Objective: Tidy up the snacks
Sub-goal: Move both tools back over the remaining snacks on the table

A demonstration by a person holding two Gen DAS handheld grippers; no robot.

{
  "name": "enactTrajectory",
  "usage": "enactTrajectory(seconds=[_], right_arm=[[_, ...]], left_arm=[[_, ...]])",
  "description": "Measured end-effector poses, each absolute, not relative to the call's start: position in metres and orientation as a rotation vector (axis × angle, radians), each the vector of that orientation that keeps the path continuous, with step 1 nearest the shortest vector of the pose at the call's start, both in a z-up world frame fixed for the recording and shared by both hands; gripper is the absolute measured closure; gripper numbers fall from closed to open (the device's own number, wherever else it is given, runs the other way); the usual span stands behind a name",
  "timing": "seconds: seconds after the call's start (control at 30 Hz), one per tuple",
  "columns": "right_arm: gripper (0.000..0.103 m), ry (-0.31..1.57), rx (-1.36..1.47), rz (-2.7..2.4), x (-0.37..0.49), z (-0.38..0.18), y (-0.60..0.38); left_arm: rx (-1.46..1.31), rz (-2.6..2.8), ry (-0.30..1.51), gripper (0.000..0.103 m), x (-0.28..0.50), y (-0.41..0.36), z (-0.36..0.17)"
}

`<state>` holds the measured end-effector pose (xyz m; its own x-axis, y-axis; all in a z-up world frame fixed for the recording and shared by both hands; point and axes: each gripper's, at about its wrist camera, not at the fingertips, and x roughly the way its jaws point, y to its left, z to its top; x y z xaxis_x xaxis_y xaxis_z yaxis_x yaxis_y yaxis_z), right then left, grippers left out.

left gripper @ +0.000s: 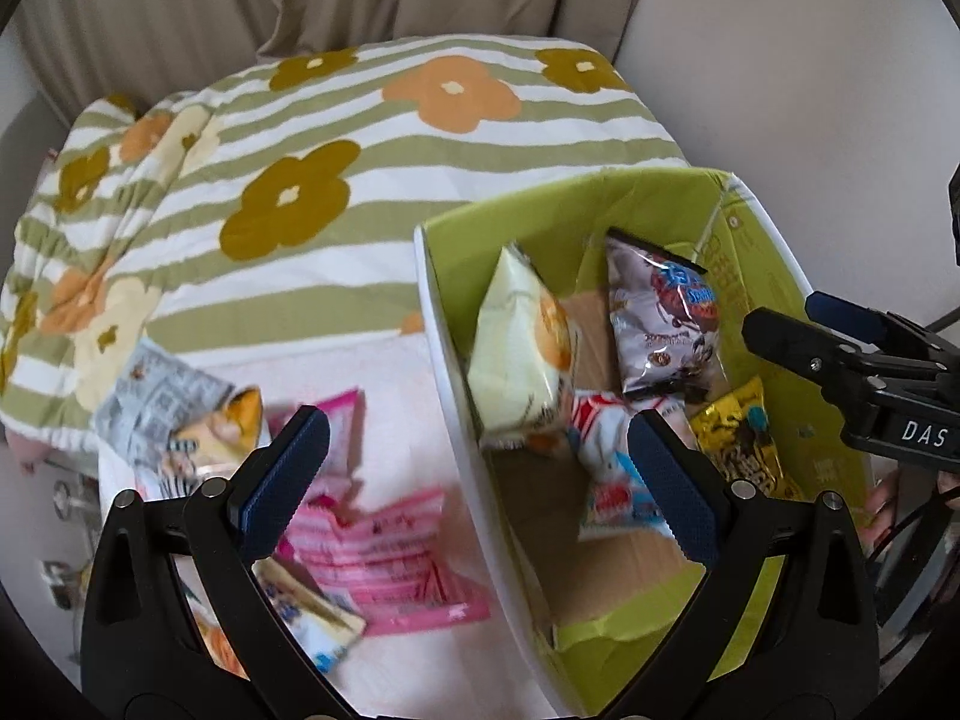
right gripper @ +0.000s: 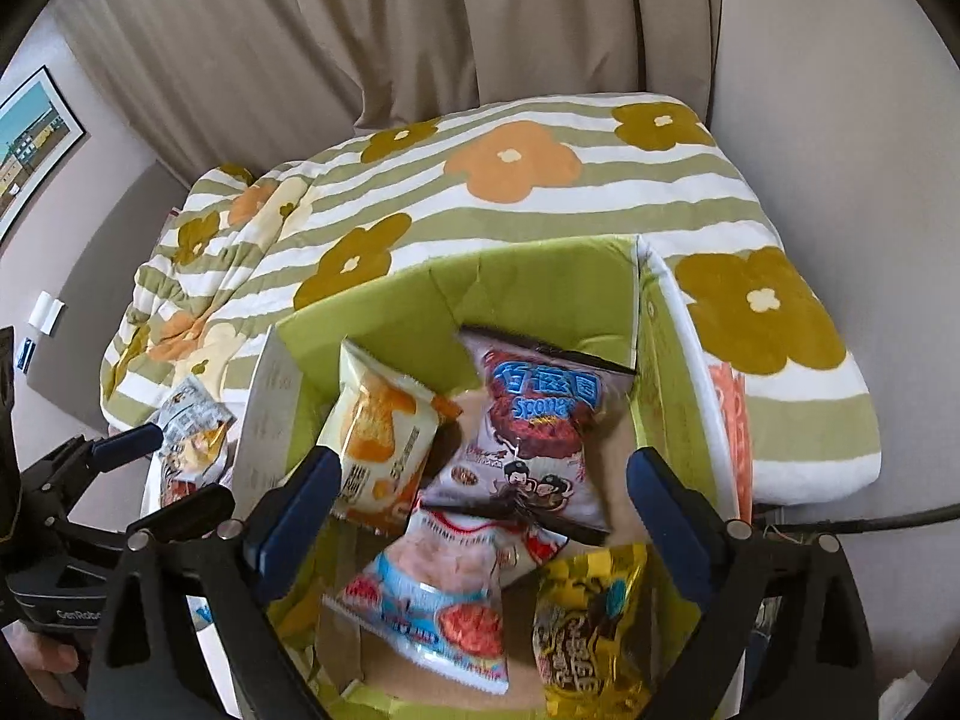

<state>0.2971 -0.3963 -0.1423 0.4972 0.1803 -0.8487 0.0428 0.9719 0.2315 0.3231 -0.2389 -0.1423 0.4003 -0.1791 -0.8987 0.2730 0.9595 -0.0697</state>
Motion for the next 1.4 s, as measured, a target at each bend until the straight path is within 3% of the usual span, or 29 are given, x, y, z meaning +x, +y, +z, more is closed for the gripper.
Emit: enactTrajectory(seconds=[0.5, 0.83, 1.17, 1.4], right_arm=[[0.008, 0.929, 0.216, 0.149, 0.225, -0.085, -0.387], [0.008, 0.86, 0.143, 0.313, 0.181, -0.06, -0.351], [0.008, 0.853, 0.103, 0.441, 0.157, -0.064, -0.289], [0.008, 0.897, 0.096, 0.4, 0.154, -0.082, -0.236]], left_arm=[[0.059, -0.24, 0.99, 0.004, 0.239, -0.223, -0.089], [-0.012, -0.097, 0.932, 0.004, 0.159, -0.166, -0.064], [-0.04, 0.026, 0.953, 0.004, 0.105, -0.083, -0.072], [-0.049, 0.023, 1.022, 0.004, 0.101, -0.009, -0.105]])
